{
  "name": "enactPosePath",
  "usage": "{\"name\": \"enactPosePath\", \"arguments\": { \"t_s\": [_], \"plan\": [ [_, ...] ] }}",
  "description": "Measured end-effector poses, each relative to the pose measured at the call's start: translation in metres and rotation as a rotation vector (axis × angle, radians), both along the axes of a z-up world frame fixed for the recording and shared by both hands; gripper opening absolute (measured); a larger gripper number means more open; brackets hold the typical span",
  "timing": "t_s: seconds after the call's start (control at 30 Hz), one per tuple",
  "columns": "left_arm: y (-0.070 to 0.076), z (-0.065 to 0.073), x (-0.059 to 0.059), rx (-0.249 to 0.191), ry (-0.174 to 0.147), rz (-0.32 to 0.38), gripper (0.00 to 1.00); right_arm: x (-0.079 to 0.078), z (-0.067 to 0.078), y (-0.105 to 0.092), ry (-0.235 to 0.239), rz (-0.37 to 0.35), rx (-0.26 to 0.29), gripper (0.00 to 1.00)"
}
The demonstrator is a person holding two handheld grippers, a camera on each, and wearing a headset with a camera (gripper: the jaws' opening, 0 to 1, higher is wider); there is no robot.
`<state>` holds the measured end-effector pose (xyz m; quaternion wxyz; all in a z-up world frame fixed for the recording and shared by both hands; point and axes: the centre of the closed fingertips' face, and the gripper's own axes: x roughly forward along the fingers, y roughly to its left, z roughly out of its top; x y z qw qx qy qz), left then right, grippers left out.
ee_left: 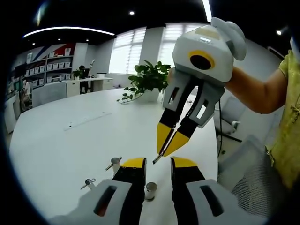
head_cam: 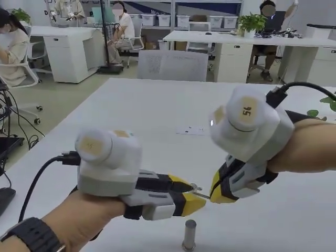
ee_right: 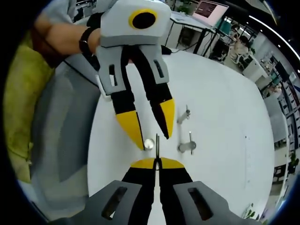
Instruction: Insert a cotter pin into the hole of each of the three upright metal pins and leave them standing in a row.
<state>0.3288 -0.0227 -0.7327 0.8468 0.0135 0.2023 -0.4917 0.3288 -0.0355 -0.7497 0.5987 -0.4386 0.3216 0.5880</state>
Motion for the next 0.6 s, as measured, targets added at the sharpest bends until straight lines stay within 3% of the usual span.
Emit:
{"name": "enactPosePath", "arguments": {
  "t_s": [0.3,0.6],
  "plan": [
    [-0.0013,-0.0024,0.0025,0.013,-0.002,-0.004,0.09,-0.0040,0.0024,0.0043,-0.007,0.018,0.004,0.02],
    [-0.0044,-0.0033,0.0026,0.000,0.029,-0.018,0.05,-0.0043,0.0032,0.0052,-0.026,0.031,0.004,0.02]
  ]
}}
